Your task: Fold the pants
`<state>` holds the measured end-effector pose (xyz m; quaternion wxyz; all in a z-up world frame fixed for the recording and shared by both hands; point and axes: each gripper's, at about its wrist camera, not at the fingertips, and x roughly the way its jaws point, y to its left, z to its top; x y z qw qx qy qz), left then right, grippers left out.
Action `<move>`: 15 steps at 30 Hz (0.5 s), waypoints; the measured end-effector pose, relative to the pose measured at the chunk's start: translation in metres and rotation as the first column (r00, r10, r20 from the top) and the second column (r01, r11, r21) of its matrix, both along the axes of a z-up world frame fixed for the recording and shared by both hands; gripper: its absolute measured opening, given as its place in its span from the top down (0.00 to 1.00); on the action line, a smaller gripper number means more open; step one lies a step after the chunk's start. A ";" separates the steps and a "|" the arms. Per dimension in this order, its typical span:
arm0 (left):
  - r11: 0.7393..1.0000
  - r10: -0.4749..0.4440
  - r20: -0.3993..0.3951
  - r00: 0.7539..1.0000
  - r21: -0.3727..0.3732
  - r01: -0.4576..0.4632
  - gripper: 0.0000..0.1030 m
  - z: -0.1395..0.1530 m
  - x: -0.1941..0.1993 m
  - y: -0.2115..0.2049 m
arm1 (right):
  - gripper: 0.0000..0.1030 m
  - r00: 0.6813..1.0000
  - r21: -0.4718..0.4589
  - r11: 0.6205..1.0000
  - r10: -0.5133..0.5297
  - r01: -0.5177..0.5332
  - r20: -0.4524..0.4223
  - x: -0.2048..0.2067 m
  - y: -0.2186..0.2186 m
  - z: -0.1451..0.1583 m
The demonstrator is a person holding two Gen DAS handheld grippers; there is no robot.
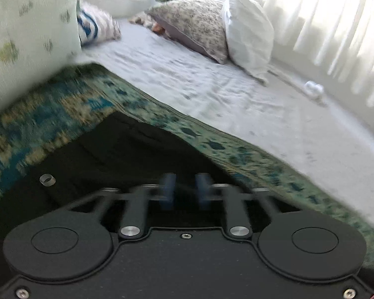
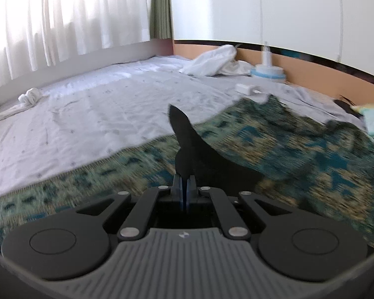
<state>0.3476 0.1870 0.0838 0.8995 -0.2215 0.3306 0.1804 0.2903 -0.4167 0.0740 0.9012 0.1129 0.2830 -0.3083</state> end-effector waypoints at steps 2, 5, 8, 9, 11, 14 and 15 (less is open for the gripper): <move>0.999 0.023 -0.002 1.000 -0.044 -0.023 0.03 -0.001 0.002 0.003 | 0.96 1.000 0.022 1.000 -0.012 0.012 -0.006 -0.015 -0.005 -0.005; 0.998 0.052 -0.004 0.999 -0.021 -0.052 0.04 -0.008 0.012 -0.004 | 0.96 1.000 0.042 0.999 -0.021 0.021 -0.023 -0.028 -0.008 -0.015; 0.997 0.066 -0.086 0.994 -0.021 -0.068 0.03 -0.025 0.035 -0.009 | 0.96 0.999 0.051 0.999 -0.019 0.021 -0.031 -0.039 -0.008 -0.024; 0.996 0.080 -0.108 0.991 -0.032 -0.084 0.03 -0.030 0.043 -0.011 | 0.96 0.999 0.045 0.999 -0.013 0.015 -0.036 -0.042 -0.007 -0.027; 0.989 0.122 -0.144 0.982 -0.060 -0.132 0.01 -0.041 0.056 -0.008 | 0.95 0.999 0.027 1.000 0.000 0.001 -0.045 -0.046 -0.006 -0.033; 0.974 0.216 -0.176 0.960 -0.024 -0.223 0.00 -0.056 0.070 -0.011 | 0.95 0.998 0.022 1.000 0.012 -0.011 -0.058 -0.051 -0.005 -0.041; 0.969 0.245 -0.176 0.953 0.029 -0.244 0.00 -0.057 0.075 -0.016 | 0.95 0.998 0.024 1.000 0.013 -0.012 -0.061 -0.052 -0.005 -0.044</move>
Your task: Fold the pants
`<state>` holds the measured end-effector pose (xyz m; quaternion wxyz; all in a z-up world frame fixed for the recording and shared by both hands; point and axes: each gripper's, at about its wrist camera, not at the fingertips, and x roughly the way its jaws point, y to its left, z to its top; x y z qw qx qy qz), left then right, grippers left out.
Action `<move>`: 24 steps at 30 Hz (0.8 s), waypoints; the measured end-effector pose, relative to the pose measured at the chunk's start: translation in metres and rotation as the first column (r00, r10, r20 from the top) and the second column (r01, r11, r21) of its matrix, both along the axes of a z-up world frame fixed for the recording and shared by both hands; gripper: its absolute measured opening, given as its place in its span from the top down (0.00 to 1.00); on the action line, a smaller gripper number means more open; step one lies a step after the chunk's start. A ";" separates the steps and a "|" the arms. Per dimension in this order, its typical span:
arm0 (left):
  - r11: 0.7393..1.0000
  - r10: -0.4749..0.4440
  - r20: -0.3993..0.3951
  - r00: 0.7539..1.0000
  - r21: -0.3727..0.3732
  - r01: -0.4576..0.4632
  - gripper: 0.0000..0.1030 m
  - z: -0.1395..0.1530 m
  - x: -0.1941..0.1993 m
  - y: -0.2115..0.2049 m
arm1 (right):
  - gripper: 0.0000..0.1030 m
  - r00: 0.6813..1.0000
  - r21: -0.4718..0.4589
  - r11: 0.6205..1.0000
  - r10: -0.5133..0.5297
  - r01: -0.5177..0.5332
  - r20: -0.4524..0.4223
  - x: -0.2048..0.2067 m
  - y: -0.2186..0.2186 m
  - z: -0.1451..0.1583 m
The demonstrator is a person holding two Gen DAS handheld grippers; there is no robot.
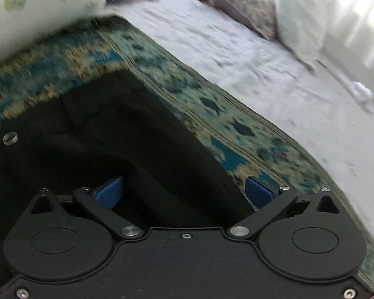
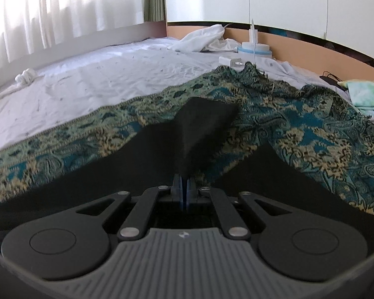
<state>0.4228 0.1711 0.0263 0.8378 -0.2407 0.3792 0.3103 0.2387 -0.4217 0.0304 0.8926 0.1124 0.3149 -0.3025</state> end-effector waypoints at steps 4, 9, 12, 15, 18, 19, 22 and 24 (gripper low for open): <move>0.992 0.023 -0.132 0.991 0.124 -0.007 0.00 -0.012 0.024 -0.017 | 0.95 1.000 0.001 1.000 0.010 -0.010 -0.014 -0.003 -0.002 -0.008; 0.968 -0.015 -0.121 0.993 0.248 0.045 0.78 -0.002 0.013 -0.031 | 0.95 1.000 -0.022 1.000 0.019 -0.019 -0.001 -0.007 0.002 -0.008; 0.966 -0.098 -0.062 0.993 0.235 0.110 0.92 0.013 -0.008 -0.024 | 0.95 0.999 -0.016 1.000 0.015 -0.015 0.033 -0.012 0.002 0.001; 0.978 -0.144 0.039 0.989 0.155 0.137 0.93 0.031 -0.044 -0.004 | 0.95 0.998 -0.007 1.000 0.018 -0.017 0.068 -0.021 0.001 0.014; 0.978 -0.188 0.128 0.974 0.115 0.173 0.94 0.047 -0.089 0.011 | 0.95 0.996 -0.007 1.000 0.017 -0.016 0.089 -0.034 0.000 0.025; 0.977 -0.199 0.158 0.967 0.110 0.183 0.94 0.053 -0.106 0.012 | 0.95 0.996 -0.007 1.000 0.015 -0.014 0.094 -0.039 -0.001 0.028; 0.973 -0.223 0.240 0.945 0.118 0.200 0.94 0.062 -0.165 0.021 | 0.95 0.995 0.005 1.000 0.001 -0.001 0.102 -0.057 -0.004 0.032; 0.975 -0.219 0.277 0.936 0.103 0.198 0.94 0.060 -0.205 0.028 | 0.95 0.995 0.023 1.000 -0.012 0.010 0.100 -0.071 -0.007 0.031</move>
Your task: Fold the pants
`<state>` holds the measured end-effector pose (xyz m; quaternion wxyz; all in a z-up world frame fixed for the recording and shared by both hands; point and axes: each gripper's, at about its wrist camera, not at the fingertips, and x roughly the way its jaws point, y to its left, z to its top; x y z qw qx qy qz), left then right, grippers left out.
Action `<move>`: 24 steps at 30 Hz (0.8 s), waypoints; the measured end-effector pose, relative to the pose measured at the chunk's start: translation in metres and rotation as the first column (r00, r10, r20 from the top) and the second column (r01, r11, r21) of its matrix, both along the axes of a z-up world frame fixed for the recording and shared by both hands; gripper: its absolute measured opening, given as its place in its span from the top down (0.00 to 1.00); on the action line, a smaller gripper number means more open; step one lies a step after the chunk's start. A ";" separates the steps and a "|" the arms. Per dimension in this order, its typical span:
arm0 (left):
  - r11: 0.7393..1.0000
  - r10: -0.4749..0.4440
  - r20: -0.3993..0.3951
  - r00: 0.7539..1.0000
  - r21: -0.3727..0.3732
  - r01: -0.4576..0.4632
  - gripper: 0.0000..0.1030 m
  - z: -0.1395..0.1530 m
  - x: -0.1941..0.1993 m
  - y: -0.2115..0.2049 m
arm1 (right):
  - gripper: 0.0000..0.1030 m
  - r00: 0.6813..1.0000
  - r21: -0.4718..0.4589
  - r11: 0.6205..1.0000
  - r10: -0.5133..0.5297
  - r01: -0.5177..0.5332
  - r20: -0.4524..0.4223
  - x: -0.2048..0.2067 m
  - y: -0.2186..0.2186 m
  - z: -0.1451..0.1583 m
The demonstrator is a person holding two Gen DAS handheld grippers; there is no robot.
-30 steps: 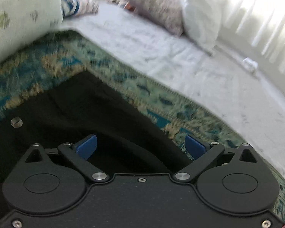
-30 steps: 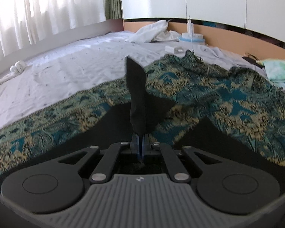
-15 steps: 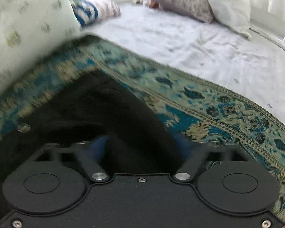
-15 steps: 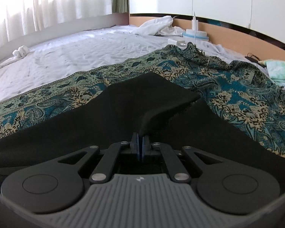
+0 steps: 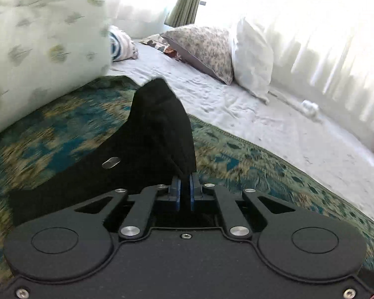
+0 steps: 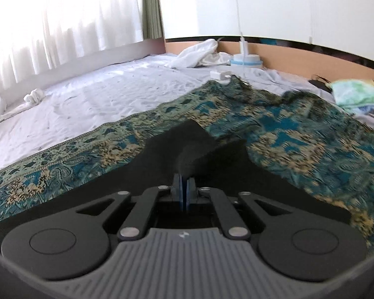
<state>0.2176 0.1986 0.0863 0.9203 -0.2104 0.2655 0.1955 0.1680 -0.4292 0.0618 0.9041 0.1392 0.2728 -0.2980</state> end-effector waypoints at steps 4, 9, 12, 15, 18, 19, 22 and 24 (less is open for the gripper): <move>1.000 0.013 0.015 1.000 -0.003 -0.013 0.94 -0.013 -0.062 0.006 | 0.95 1.000 0.045 0.999 -0.023 0.024 -0.013 -0.029 -0.006 -0.006; 0.999 0.035 -0.017 0.999 -0.002 -0.035 0.94 -0.029 -0.106 0.011 | 0.98 0.996 0.016 0.996 -0.083 0.083 -0.045 -0.067 -0.016 -0.013; 0.999 0.035 -0.045 0.998 -0.014 -0.036 0.94 -0.037 -0.120 0.014 | 0.97 0.994 0.048 0.994 -0.092 0.095 -0.053 -0.085 -0.028 -0.016; 0.999 0.033 -0.052 0.998 -0.012 -0.033 0.94 -0.038 -0.126 0.013 | 0.95 0.998 0.146 0.988 -0.058 0.056 0.008 -0.101 -0.039 -0.017; 1.000 0.028 -0.063 0.998 0.009 -0.027 0.93 -0.039 -0.128 0.012 | 0.83 0.996 0.220 0.975 -0.039 0.020 0.083 -0.112 -0.047 -0.018; 1.000 0.026 -0.071 0.997 0.016 -0.025 0.93 -0.039 -0.130 0.012 | 0.83 0.995 0.230 0.973 -0.033 0.010 0.095 -0.114 -0.049 -0.019; 1.000 0.026 -0.104 0.994 0.015 -0.025 0.93 -0.044 -0.135 0.014 | 0.81 0.992 0.255 0.967 -0.009 -0.024 0.128 -0.119 -0.053 -0.021; 0.999 0.033 -0.117 0.993 -0.005 -0.034 0.93 -0.049 -0.140 0.018 | 0.66 0.988 0.300 0.952 0.011 -0.057 0.155 -0.120 -0.058 -0.024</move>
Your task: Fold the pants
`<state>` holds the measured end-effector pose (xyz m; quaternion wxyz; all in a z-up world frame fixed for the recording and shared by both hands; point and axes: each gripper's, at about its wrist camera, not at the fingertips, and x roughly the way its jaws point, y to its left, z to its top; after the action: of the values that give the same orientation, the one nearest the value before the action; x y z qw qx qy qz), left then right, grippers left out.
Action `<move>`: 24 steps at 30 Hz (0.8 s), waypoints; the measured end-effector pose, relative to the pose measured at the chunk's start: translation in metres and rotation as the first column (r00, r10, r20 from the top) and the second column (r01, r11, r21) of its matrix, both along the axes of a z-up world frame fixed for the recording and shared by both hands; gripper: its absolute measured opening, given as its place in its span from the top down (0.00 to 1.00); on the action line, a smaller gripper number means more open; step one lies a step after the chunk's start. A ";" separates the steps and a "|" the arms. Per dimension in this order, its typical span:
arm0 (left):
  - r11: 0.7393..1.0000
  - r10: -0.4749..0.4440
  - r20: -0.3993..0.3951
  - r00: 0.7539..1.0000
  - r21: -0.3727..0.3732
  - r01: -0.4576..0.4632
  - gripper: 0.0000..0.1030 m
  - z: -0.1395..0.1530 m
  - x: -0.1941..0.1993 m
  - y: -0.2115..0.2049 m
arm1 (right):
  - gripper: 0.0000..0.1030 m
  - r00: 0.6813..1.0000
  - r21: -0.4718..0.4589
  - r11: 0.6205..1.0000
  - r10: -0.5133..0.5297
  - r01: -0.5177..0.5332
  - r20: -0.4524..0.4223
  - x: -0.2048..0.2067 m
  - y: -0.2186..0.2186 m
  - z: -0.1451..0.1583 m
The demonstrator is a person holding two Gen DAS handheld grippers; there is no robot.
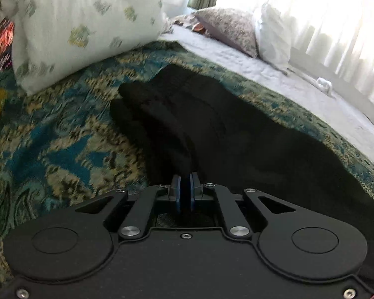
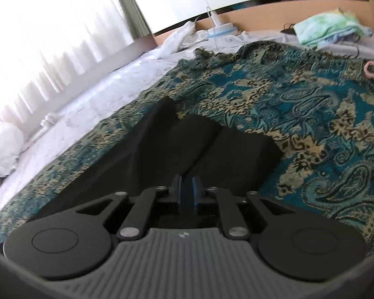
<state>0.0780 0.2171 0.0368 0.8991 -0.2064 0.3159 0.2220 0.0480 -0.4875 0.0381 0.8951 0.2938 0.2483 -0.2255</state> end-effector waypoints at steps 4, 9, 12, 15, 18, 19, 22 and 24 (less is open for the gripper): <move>0.999 -0.006 -0.011 1.000 0.035 0.006 0.93 -0.003 -0.003 -0.004 | 0.43 0.999 0.051 0.998 0.037 -0.037 -0.001 0.011 -0.001 -0.008; 0.997 -0.010 -0.035 0.999 0.075 0.013 0.93 -0.003 0.003 -0.010 | 0.36 0.999 -0.014 1.000 -0.023 0.022 -0.034 0.044 0.000 -0.019; 0.996 -0.017 -0.043 0.999 0.092 0.021 0.93 -0.003 0.005 -0.011 | 0.33 0.997 -0.080 0.995 -0.056 0.052 -0.050 0.069 -0.003 -0.020; 0.994 -0.019 -0.047 0.999 0.108 0.024 0.93 -0.004 0.007 -0.012 | 0.94 0.990 -0.188 0.981 -0.074 0.050 -0.121 0.092 0.000 -0.023; 0.993 -0.014 -0.036 0.999 0.116 0.018 0.94 0.000 0.005 -0.012 | 0.98 0.989 -0.233 0.971 -0.084 0.054 -0.123 0.092 0.001 -0.017; 0.992 -0.018 -0.027 0.999 0.121 0.021 0.94 0.003 0.004 -0.012 | 0.98 0.989 -0.249 0.966 -0.098 0.067 -0.113 0.087 0.002 -0.013; 0.990 -0.041 -0.008 0.999 0.137 0.042 0.95 0.010 0.000 -0.013 | 0.97 0.991 -0.280 0.956 -0.112 0.087 -0.075 0.065 0.003 0.001; 0.988 -0.057 -0.009 0.998 0.144 0.058 0.95 0.013 -0.003 -0.016 | 0.97 0.991 -0.302 0.949 -0.118 0.092 -0.070 0.048 0.004 0.008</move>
<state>0.0754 0.2009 0.0493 0.9168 -0.1313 0.3072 0.2188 0.0961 -0.4835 0.0462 0.9042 0.1583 0.2342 -0.3201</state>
